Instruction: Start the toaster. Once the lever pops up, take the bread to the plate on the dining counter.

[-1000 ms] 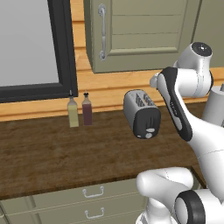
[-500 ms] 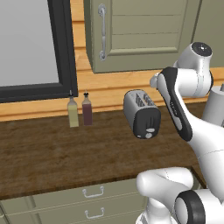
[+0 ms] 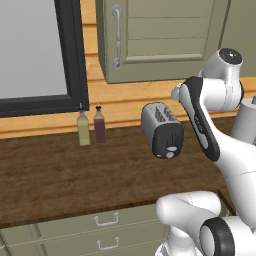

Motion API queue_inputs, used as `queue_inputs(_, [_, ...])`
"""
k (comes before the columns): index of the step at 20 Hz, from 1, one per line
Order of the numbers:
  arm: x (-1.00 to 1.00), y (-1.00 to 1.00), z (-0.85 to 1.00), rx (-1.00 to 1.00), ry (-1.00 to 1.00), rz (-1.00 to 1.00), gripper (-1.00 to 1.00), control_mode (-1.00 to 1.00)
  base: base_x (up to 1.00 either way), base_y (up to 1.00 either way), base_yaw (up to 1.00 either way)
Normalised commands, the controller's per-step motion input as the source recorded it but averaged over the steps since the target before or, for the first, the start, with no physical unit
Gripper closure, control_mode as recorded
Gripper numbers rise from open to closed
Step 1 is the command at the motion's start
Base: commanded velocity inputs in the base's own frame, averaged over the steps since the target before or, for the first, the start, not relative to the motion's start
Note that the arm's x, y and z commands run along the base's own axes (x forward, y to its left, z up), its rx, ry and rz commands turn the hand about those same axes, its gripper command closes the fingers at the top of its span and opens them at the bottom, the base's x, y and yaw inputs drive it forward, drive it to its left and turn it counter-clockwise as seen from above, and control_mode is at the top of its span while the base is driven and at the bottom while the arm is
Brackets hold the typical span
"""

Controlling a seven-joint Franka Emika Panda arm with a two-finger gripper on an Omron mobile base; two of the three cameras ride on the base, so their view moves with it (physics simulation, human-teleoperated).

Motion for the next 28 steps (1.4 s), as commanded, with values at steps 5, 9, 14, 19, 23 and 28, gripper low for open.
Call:
queue_inputs(5, [0.0,0.0,0.0,0.0,0.0,0.0,-1.0,-1.0,0.0,0.0,0.0])
queue_inputs(9, [0.0,0.0,0.0,0.0,0.0,0.0,-1.0,-1.0,0.0,0.0,0.0])
queue_inputs(14, [0.0,0.0,0.0,0.0,0.0,0.0,-1.0,-1.0,0.0,0.0,0.0])
queue_inputs(19, [0.0,0.0,0.0,0.0,0.0,0.0,-1.0,-1.0,0.0,0.0,0.0])
queue_inputs(23, [0.0,0.0,0.0,0.0,0.0,0.0,-1.0,-1.0,0.0,0.0,0.0])
queue_inputs(28, [0.0,0.0,0.0,0.0,0.0,0.0,-1.0,-1.0,0.0,0.0,0.0])
